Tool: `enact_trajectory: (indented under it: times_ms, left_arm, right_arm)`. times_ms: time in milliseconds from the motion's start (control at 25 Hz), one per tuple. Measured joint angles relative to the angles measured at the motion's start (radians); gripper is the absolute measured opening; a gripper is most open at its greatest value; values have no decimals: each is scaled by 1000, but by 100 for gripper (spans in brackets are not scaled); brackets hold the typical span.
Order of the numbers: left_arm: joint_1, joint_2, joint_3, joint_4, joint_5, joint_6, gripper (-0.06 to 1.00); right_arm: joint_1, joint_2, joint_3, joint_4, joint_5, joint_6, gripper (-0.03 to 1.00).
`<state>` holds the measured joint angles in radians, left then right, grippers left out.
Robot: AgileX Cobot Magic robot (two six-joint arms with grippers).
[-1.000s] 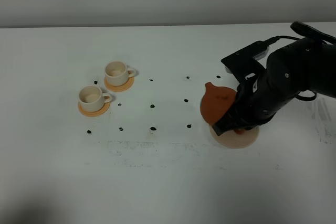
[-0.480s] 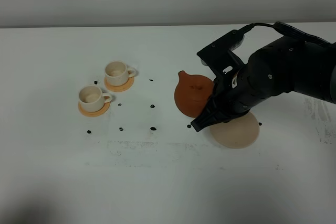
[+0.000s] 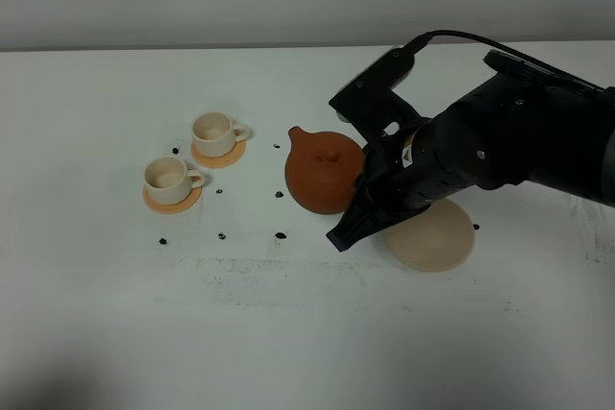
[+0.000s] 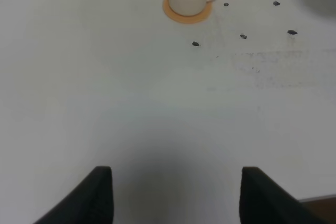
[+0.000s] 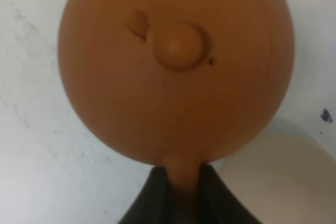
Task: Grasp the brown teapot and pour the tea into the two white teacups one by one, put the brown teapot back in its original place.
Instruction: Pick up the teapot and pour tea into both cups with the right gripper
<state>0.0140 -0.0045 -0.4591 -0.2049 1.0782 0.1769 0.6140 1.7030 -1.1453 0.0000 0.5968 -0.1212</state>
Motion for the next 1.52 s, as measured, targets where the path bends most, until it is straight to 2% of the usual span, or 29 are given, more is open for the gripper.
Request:
enact_trajectory:
  times_ms: [320, 640, 880, 1040, 1520]
  left_arm:
    - [0, 0, 0, 0, 0, 0, 50]
    - [0, 0, 0, 10, 0, 0, 50]
    - [0, 0, 0, 205, 0, 0, 50]
    - [0, 0, 0, 231, 0, 0, 50]
    - [0, 0, 0, 233, 0, 0, 50]
  right_arm:
    - [35, 45, -69, -46, 15, 45, 9]
    - [60, 216, -307, -53, 125, 87, 9]
    - [90, 298, -447, -66, 189, 99, 9]
    - [106, 318, -467, -86, 198, 106, 9]
    - [108, 330, -467, -123, 183, 112, 9]
